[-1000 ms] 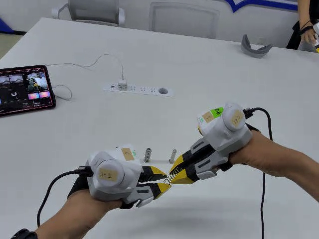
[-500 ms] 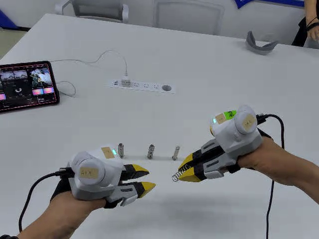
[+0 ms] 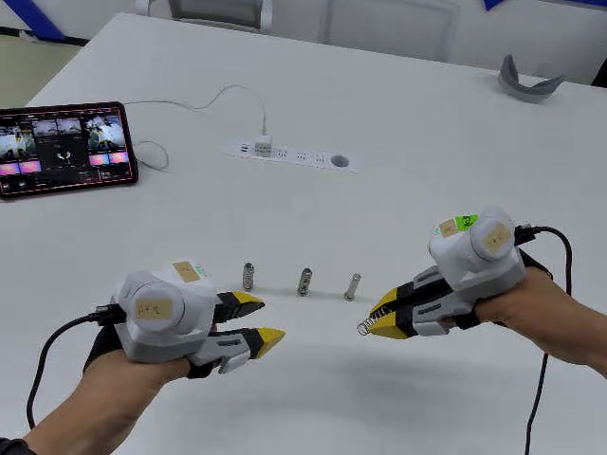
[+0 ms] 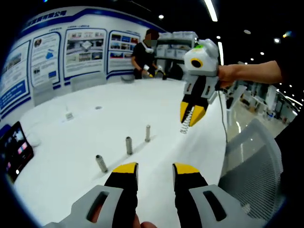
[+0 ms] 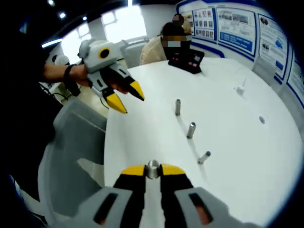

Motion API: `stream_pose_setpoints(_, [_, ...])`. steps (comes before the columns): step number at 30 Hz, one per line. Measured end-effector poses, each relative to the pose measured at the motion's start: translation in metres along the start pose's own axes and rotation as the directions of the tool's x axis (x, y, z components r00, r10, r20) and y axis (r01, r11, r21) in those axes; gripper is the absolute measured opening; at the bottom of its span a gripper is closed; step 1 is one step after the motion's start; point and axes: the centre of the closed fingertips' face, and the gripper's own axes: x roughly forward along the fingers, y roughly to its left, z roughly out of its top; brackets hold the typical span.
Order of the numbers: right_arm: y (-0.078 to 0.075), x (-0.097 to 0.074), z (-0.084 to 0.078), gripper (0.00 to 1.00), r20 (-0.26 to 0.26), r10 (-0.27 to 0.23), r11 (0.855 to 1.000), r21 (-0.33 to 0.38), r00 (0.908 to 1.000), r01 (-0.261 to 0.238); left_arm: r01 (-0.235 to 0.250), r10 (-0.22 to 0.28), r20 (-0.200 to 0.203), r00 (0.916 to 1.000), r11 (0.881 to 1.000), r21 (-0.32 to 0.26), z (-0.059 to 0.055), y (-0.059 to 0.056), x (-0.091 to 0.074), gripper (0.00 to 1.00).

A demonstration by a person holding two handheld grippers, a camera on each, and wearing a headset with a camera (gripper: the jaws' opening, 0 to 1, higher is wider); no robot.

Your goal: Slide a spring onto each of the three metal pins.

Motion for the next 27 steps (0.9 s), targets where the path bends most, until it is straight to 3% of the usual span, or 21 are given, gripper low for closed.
stream_pose_setpoints(18, [-0.05,-0.001,-0.006,0.12,-0.046,-0.088,0.995,0.044,0.9951,0.09,-0.127,0.129,0.01,0.9916,0.987,-0.093,-0.017,0.033,-0.025,0.46])
stream_pose_setpoints(27, [-0.07,-0.005,-0.013,0.12,-0.057,-0.123,0.99,0.06,0.9907,0.127,-0.165,0.165,-0.015,0.9863,0.981,-0.101,-0.024,0.042,-0.032,0.55])
